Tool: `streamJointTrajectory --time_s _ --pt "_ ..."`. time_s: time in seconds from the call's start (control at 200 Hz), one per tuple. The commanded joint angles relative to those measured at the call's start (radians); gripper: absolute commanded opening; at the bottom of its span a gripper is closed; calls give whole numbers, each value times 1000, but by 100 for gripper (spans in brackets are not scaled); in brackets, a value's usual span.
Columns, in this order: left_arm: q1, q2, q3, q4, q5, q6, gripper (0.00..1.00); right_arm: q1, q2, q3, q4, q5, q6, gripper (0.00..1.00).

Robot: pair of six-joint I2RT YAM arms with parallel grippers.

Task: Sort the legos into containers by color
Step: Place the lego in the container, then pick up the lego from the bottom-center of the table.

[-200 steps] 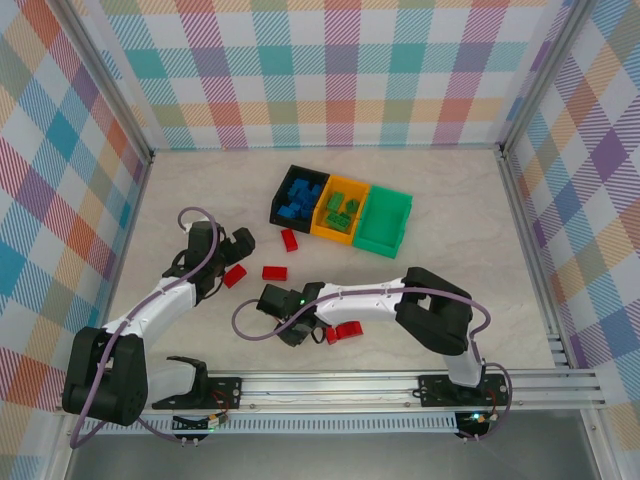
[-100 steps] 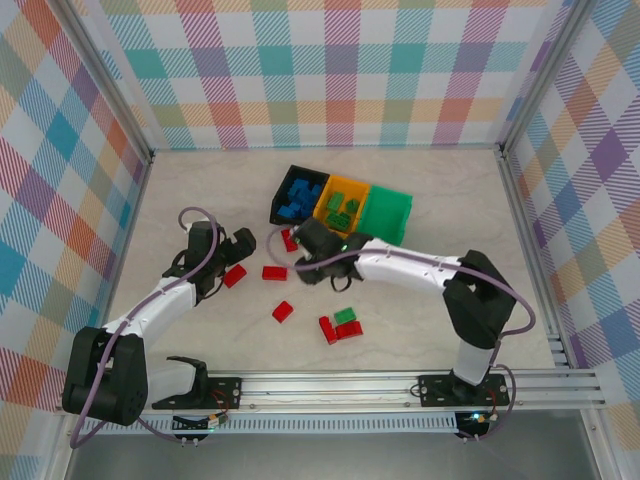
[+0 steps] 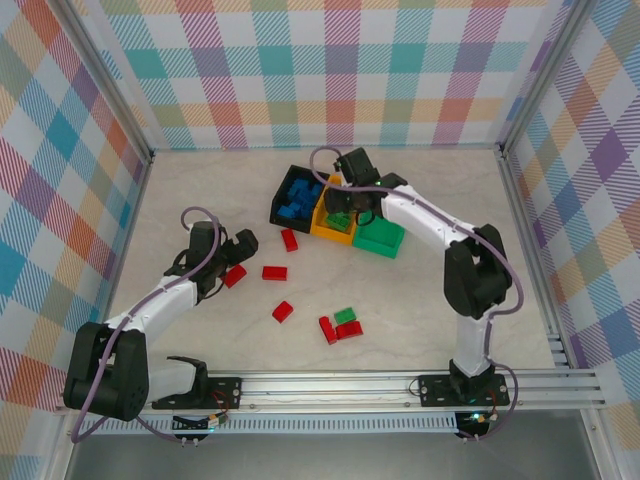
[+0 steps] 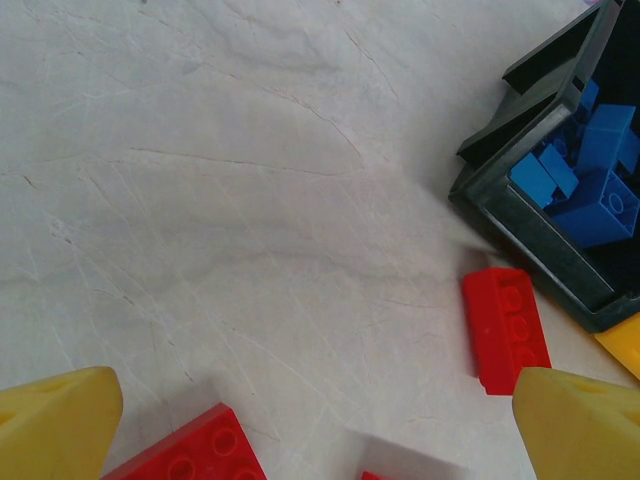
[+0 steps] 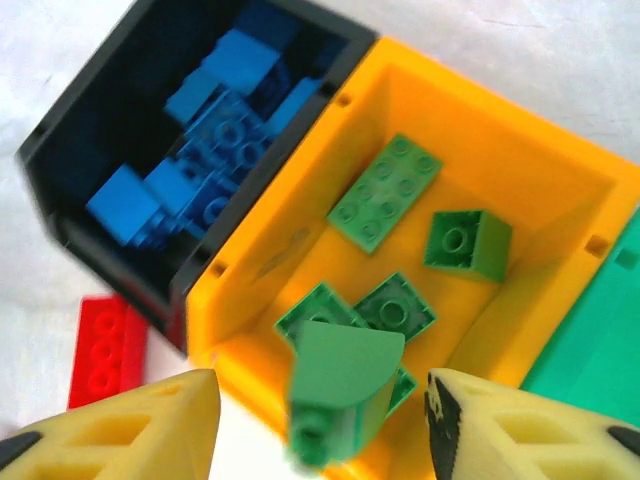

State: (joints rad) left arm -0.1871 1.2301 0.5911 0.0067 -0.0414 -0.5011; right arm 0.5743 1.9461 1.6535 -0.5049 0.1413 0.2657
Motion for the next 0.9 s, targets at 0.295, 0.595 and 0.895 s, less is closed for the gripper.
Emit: streamJointTrajectory --time_s 0.295,0.595,0.895 --pt "14 9 9 20 16 22 100 89 -225 -318 -17 -144 -11 65" --pt "13 31 6 37 36 10 100 197 -393 -568 -95 -180 29 66" --pt "14 7 -7 42 21 14 100 330 -322 -617 -136 -94 72 75"
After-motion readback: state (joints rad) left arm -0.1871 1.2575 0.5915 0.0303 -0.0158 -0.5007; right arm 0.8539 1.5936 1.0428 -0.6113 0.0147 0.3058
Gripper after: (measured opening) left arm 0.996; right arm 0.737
